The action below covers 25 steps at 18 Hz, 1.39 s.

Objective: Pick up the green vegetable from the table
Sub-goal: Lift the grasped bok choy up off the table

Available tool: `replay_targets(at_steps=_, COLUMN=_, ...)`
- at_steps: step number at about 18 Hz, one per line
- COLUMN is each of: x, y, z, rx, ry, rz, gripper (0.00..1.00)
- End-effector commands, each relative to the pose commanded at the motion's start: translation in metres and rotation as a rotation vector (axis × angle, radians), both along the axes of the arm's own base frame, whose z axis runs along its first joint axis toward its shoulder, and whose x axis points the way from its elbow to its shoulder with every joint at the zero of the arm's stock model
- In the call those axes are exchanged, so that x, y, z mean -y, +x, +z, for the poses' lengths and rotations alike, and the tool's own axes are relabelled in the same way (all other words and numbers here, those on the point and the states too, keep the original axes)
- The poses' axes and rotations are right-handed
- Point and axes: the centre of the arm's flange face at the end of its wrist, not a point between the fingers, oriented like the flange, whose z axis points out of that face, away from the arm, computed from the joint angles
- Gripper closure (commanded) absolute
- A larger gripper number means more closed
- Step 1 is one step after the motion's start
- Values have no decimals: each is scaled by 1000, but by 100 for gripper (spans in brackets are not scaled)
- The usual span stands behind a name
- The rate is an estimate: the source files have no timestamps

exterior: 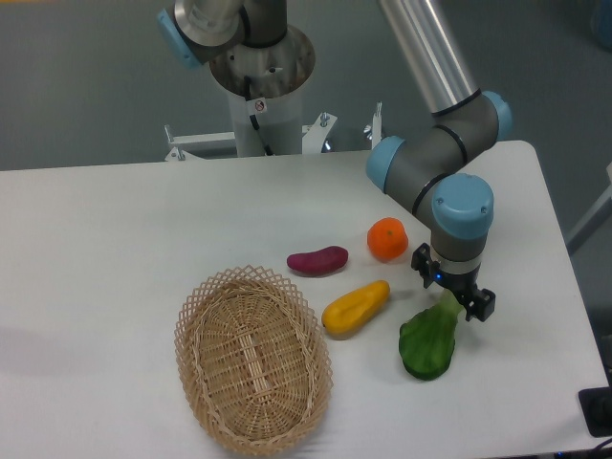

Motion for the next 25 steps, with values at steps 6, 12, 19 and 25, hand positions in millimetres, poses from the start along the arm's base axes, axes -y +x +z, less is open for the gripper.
replay_targets(at_steps=6, x=-2, y=-4, z=6, rx=-11, ry=6, rz=1, gripper=71)
replay_targets(at_steps=12, x=-4, y=-12, z=17, rx=-29, ry=24, rz=6, gripper=77)
replay_targets(at_steps=19, x=-26, y=-22, z=107, rx=-72, ry=255, rz=76, gripper=77)
replay_targets(at_steps=25, x=-33, y=9, z=180, rx=-36, ry=445, rz=152, gripper=76)
